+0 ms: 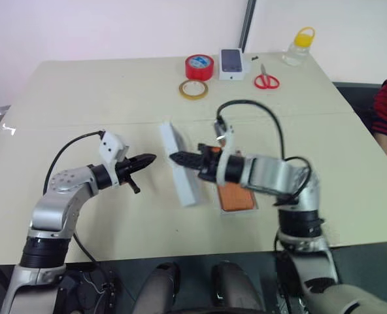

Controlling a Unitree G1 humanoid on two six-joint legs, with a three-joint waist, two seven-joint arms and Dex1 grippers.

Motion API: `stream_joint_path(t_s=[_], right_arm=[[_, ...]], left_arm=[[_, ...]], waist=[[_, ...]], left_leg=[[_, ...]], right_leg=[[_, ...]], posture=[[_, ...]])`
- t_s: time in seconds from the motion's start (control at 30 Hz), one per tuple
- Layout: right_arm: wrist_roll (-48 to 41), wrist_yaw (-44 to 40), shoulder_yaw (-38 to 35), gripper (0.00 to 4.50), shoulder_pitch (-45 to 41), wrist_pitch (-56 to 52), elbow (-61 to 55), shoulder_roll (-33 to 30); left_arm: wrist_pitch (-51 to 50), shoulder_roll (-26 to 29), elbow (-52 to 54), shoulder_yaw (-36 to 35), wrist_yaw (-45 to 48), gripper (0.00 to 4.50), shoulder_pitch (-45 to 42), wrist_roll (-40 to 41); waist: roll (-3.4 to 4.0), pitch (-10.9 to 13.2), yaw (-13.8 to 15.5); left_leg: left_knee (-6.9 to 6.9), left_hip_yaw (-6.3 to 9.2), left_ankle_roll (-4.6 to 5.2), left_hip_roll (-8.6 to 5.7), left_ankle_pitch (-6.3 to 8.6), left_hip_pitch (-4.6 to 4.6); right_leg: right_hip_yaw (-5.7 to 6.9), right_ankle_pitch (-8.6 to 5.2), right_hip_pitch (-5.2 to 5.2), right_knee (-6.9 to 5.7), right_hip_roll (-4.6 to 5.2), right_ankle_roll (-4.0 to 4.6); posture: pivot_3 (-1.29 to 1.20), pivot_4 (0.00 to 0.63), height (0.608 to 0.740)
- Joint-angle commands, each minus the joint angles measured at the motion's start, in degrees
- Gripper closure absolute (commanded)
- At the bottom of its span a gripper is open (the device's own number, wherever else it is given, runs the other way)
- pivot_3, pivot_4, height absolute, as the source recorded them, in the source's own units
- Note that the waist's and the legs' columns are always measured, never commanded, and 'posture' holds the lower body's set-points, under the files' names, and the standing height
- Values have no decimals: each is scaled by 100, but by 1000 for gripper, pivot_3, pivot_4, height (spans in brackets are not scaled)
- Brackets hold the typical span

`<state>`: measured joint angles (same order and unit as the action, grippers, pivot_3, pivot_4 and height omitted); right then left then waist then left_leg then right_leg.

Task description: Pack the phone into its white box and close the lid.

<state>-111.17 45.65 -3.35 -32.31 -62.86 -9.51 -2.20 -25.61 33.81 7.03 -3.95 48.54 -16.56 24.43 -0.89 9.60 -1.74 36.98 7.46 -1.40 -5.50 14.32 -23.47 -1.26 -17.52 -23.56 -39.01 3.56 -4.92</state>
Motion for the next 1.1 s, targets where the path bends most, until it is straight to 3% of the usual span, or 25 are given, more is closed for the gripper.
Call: stream_joint_path(t_s=[0.03, 0.13, 0.17, 0.23, 0.33, 0.4, 0.5, 0.57, 0.73, 0.83, 1.0, 1.1], right_arm=[[-183, 957, -180, 4460, 331, 385, -356, 302], [-183, 1384, -427, 4460, 533, 419, -287, 169], [-183, 1401, -518, 4204, 533, 405, -292, 142], [-183, 1427, -621, 3541, 485, 383, -320, 135], [-183, 1284, -688, 1913, 308, 215, -246, -223], [-183, 992, -684, 935, 80, -32, -101, -894], [-183, 333, -495, 935, -291, -596, 157, -2472], [418, -300, -272, 935, -468, -1027, 153, -3367], [1903, -1759, 2, 935, -620, -1161, 10, -4320], [3170, -2924, 464, 1840, -691, -1124, -476, -4929], [4906, -4561, 1388, 4409, -601, -686, -1366, -5636], [5839, -5319, 1993, 4469, -546, -384, -1846, -5877]], left_arm=[[-2, 24, 443, 97, 60, 4500, 72, 53], [-78, -36, 620, 332, 94, 4500, 90, 45], [-110, -85, 676, 442, 106, 4500, 68, 53], [-145, -176, 719, 664, 140, 4500, -2, 31], [-157, -308, 673, 1049, 184, 4500, -167, -135], [-180, -415, 576, 1335, 182, 4500, -346, -269], [-200, -689, 308, 1806, 96, 4500, -707, -570], [-107, -826, 165, 1989, 122, 4500, -880, -714], [-10, -1211, -141, 2161, 150, 4500, -1171, -832], [-17, -1298, -214, 2006, 19, 4500, -1200, -844], [-240, -1106, -120, 1486, -74, 4500, -1120, -620], [-335, -760, 11, 1270, 38, 4500, -982, -616]], waist=[[0, -2, -10], [3, -2, -22], [11, -4, -41], [15, -7, -59], [17, -7, -83], [18, -6, -85], [30, 1, -34], [29, 1, -26], [29, 0, -93], [31, 0, -68], [30, 1, -61], [30, 1, -59]], left_leg=[[-1, 1, 0, -1, 0, 1], [-1, 1, 1, -2, 0, 1], [-1, 1, 1, -2, 0, 2], [-3, 0, 4, -2, 2, 9], [-7, 0, 7, -2, 4, 10], [-6, -2, 8, -1, 4, 10], [1, -5, 12, -5, 5, 8], [5, -9, 21, -8, 10, 5], [2, -17, 29, 2, 15, 6], [4, -23, 30, 5, 15, 9], [7, -20, 29, 3, 15, 4], [6, -19, 29, 3, 15, 5]], right_leg=[[0, 0, 0, 0, 0, 0], [0, 0, 1, 0, 0, 0], [0, 0, 0, -1, 0, 0], [-1, 0, 6, -2, -1, 1], [-1, 0, 5, -3, -3, 1], [-3, 0, 4, -5, -4, 1], [-1, -1, 10, -3, -2, 0], [-1, -4, 14, 3, 1, -5], [-3, -5, 13, 5, -4, -6], [-9, -5, 12, -3, -5, -6], [-7, -5, 9, 2, -4, -7], [-7, -5, 8, 2, -4, -7]], posture=[[0, 150, 740], [0, 150, 740], [0, 150, 740], [0, 150, 740], [0, 150, 740], [0, 150, 740], [0, 150, 740], [0, 150, 740], [0, 150, 740], [0, 150, 740], [0, 150, 740], [0, 150, 740]])
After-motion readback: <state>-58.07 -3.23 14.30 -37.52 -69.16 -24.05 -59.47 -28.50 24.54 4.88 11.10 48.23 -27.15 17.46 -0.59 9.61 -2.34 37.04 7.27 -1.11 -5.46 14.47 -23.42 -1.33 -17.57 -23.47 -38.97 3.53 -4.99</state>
